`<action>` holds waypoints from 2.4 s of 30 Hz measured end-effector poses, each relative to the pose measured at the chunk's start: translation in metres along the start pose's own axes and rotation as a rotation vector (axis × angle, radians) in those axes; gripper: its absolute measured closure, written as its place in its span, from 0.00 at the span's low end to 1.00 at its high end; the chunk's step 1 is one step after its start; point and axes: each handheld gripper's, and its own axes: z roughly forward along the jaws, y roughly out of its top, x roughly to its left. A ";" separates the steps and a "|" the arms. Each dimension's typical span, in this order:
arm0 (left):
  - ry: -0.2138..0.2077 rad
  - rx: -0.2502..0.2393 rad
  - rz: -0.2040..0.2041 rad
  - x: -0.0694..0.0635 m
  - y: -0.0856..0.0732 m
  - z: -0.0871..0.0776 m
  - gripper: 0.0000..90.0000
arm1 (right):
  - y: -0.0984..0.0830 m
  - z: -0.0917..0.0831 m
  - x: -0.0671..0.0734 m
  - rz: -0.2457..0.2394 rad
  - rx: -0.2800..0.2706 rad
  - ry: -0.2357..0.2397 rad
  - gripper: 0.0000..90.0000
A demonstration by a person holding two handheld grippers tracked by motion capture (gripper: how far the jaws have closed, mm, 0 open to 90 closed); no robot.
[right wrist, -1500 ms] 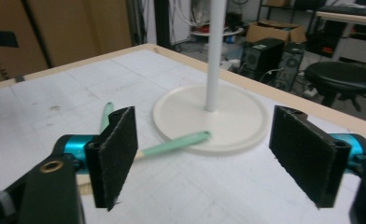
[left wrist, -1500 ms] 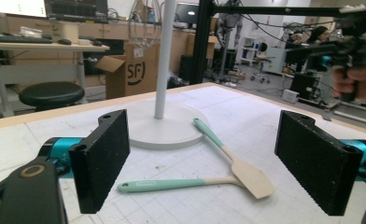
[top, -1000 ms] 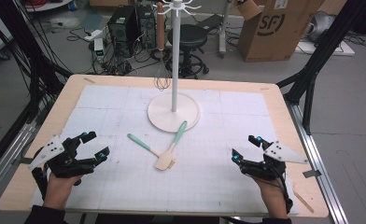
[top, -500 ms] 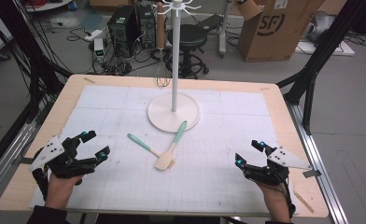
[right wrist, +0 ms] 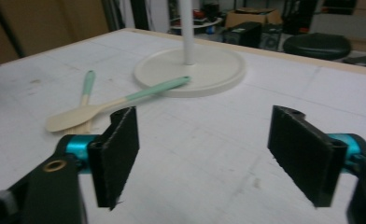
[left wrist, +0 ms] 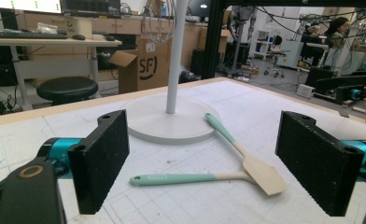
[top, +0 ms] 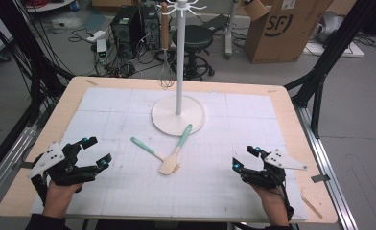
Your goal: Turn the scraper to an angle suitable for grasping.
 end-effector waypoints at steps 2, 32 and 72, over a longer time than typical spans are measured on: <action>0.001 0.008 0.003 0.000 -0.001 -0.002 0.20 | 0.000 0.012 0.005 0.003 0.014 0.043 0.37; 0.005 0.059 -0.004 0.001 -0.015 -0.004 0.21 | 0.010 0.166 0.065 -0.170 0.353 0.254 0.99; 0.019 0.069 -0.020 0.008 -0.019 -0.008 0.21 | 0.036 0.188 0.103 -0.176 0.320 0.339 0.99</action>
